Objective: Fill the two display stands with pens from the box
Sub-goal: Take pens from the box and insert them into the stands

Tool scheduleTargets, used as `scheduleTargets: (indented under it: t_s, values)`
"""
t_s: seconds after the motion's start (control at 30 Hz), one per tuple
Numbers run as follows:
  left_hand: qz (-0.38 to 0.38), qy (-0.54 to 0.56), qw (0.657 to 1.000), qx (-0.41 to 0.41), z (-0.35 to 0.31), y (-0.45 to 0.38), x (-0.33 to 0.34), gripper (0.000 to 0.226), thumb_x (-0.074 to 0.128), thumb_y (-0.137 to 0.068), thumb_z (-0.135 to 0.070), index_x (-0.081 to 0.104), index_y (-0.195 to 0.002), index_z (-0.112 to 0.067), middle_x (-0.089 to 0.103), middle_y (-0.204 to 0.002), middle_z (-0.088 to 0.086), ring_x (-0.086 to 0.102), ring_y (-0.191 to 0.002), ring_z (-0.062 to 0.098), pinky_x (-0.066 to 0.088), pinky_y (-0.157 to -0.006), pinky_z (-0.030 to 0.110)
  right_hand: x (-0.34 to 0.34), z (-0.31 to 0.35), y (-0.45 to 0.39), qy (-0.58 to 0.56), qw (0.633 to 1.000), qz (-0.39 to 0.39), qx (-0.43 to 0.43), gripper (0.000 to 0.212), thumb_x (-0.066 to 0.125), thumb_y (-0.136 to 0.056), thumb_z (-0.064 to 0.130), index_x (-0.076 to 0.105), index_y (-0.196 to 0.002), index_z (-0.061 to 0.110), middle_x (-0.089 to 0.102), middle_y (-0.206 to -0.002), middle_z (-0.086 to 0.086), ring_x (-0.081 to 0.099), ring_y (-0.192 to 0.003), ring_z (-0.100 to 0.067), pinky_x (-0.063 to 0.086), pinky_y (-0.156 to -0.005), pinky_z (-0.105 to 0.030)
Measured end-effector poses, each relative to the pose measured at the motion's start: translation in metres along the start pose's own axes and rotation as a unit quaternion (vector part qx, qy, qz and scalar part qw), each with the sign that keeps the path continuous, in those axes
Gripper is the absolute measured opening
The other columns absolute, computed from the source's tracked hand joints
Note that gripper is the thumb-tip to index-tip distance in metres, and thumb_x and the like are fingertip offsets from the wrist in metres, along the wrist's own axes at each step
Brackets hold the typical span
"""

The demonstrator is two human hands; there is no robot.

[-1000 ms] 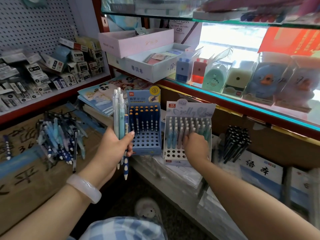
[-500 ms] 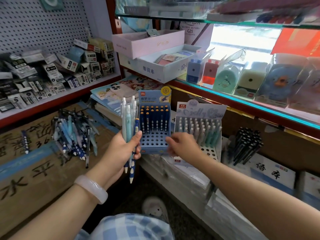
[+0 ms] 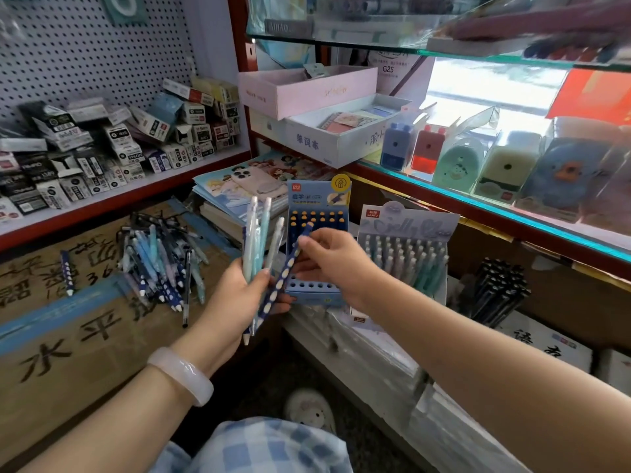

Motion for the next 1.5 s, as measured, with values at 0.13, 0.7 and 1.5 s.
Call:
scheduleTargets:
  t_s: [0.13,0.7,1.5]
  values:
    - [-0.03,0.018,0.999,-0.025,0.006,-0.003,-0.014,0.017,0.04,-0.097,-0.005,0.041,-0.114,-0.006,0.055,-0.083,0.015,0.063,-0.065,0.024,0.057,-0.05,0.026,-0.024,0.014,-0.014,0.001,0.995,-0.096,-0.036,0.015,0.044,-0.099,0.015,0.05,-0.109,0.005,0.065,-0.082,-0.013,0.066,-0.066,-0.017,0.059,-0.061,-0.024]
    - [-0.05,-0.034,0.998,-0.009,0.022,-0.024,-0.031,0.011,0.049,-0.094,-0.007,0.053,-0.103,-0.01,0.062,-0.078,0.005,0.055,-0.06,0.013,0.049,-0.046,0.015,-0.028,-0.028,-0.084,0.446,0.873,-0.157,-0.116,0.018,0.043,-0.099,0.019,0.042,-0.109,0.004,0.063,-0.095,-0.017,0.06,-0.082,-0.034,0.046,-0.062,-0.04]
    - [-0.047,0.064,0.995,-0.055,0.03,-0.02,-0.031,0.011,0.052,-0.091,-0.006,0.057,-0.097,-0.014,0.067,-0.07,0.003,0.055,-0.055,0.011,0.047,-0.044,0.017,-0.016,-0.053,-0.089,0.426,0.904,-0.035,-0.014,0.027,0.048,-0.098,0.025,0.062,-0.086,0.006,0.066,-0.078,-0.007,0.065,-0.075,-0.023,0.056,-0.072,-0.035]
Point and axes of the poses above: each hand's wrist, its own y-axis away from the middle knuckle, its own x-axis out of the palm, z = x × y, the point moved 1 cm from there along -y, towards the middle knuckle
